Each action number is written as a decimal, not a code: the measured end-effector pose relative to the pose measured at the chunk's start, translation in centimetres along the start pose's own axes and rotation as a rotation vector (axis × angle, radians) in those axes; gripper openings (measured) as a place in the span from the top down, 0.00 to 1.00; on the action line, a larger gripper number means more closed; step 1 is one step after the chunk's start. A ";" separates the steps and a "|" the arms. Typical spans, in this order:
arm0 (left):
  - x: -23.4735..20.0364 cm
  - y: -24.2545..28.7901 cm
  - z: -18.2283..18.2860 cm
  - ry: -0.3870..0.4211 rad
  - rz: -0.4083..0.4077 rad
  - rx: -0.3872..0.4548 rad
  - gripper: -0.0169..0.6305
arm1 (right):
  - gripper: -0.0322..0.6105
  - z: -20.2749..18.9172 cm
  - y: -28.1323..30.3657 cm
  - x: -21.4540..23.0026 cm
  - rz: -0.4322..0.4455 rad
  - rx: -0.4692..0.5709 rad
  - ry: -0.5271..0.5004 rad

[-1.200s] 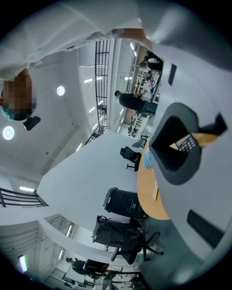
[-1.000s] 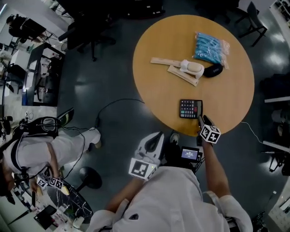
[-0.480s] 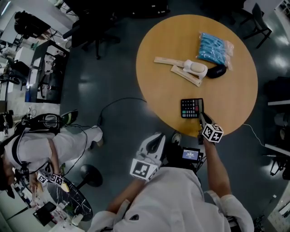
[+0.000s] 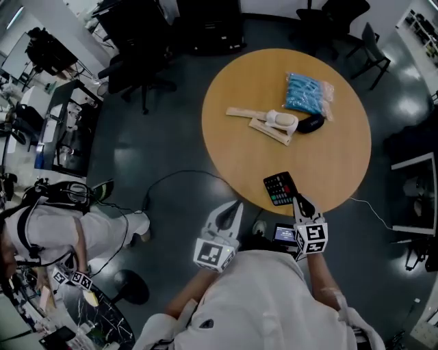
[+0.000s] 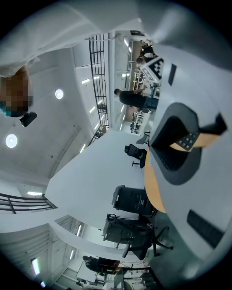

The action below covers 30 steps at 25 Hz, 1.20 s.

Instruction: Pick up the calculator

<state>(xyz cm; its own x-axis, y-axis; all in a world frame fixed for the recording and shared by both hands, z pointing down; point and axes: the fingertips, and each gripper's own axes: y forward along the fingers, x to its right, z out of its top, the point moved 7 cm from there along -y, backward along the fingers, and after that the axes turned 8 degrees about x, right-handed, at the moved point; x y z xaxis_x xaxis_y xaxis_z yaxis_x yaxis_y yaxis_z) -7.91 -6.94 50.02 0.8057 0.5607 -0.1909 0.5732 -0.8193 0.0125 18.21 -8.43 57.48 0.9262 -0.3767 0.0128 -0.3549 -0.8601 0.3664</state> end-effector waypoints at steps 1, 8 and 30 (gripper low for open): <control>0.0 0.0 0.4 0.000 0.001 0.015 0.96 | 0.87 1.4 -1.3 -0.9 0.011 0.038 0.003; 0.6 0.6 1.8 0.015 -0.041 0.063 0.96 | 0.87 7.0 -5.6 -4.2 0.035 0.186 0.045; 0.4 0.1 2.1 0.007 -0.028 0.075 0.96 | 0.87 7.2 -5.8 -5.2 0.066 0.203 0.049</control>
